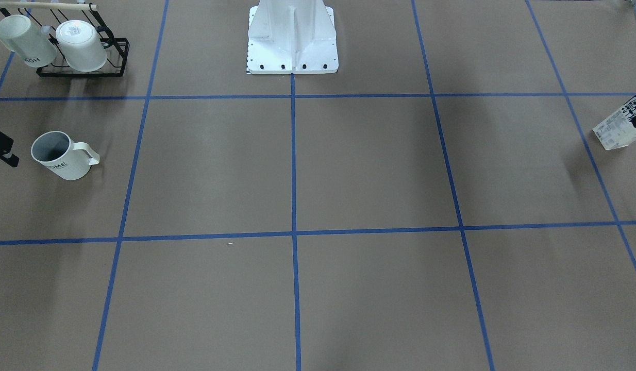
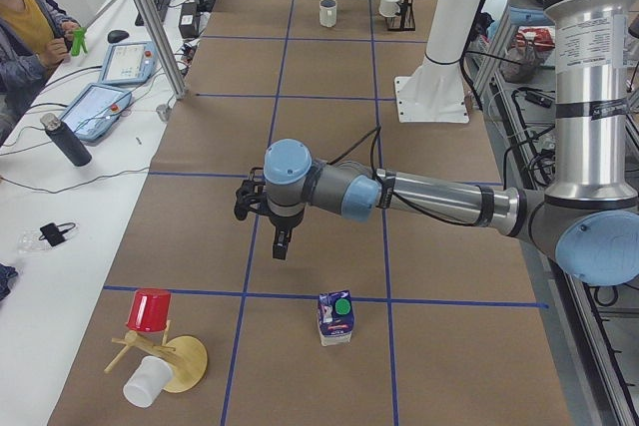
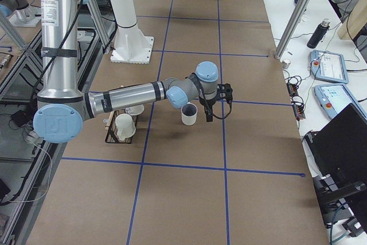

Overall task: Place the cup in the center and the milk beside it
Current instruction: 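Reach the right gripper down to the white mug and grasp it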

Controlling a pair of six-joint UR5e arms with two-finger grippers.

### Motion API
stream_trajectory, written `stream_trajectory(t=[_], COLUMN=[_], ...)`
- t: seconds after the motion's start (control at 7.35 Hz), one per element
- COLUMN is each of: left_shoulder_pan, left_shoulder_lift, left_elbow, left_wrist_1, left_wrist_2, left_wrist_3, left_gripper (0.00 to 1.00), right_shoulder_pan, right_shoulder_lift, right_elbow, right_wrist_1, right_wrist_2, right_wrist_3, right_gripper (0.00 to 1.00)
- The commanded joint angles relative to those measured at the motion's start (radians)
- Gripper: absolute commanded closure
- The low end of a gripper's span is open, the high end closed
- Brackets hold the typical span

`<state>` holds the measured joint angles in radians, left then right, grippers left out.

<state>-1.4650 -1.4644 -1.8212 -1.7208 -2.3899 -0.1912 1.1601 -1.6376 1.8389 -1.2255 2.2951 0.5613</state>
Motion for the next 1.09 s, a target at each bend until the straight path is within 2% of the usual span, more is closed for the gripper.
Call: stream_trajectory(t=[0.0, 0.14, 0.41, 0.54, 0.68, 0.95], left_shoulder_pan=[0.0, 0.0, 0.0, 0.0, 0.0, -0.001], left_shoulder_lift=[-0.001, -0.001, -0.001, -0.001, -0.001, 0.001], left_elbow=[-0.012, -0.01, -0.01, -0.012, -0.01, -0.01], left_wrist_1=[0.0, 0.0, 0.0, 0.0, 0.0, 0.0], left_wrist_2=[0.0, 0.0, 0.0, 0.0, 0.0, 0.0], left_wrist_3=[-0.02, -0.031, -0.031, -0.031, -0.031, -0.028], left_gripper=[0.02, 0.02, 0.02, 0.02, 0.02, 0.02], right_shoulder_pan=[-0.095, -0.121, -0.184, -0.194, -0.194, -0.194], right_shoulder_lift=[-0.074, -0.099, -0.11, -0.104, -0.102, -0.097], right_elbow=[0.039, 0.042, 0.036, 0.031, 0.03, 0.028], right_wrist_1=[0.001, 0.001, 0.001, 0.001, 0.003, 0.001], right_wrist_2=[-0.031, -0.031, -0.09, -0.094, -0.091, -0.083], right_wrist_3=[0.02, 0.011, 0.012, 0.017, 0.019, 0.02], right_gripper=[0.01, 0.01, 0.06, 0.17, 0.96, 1.0])
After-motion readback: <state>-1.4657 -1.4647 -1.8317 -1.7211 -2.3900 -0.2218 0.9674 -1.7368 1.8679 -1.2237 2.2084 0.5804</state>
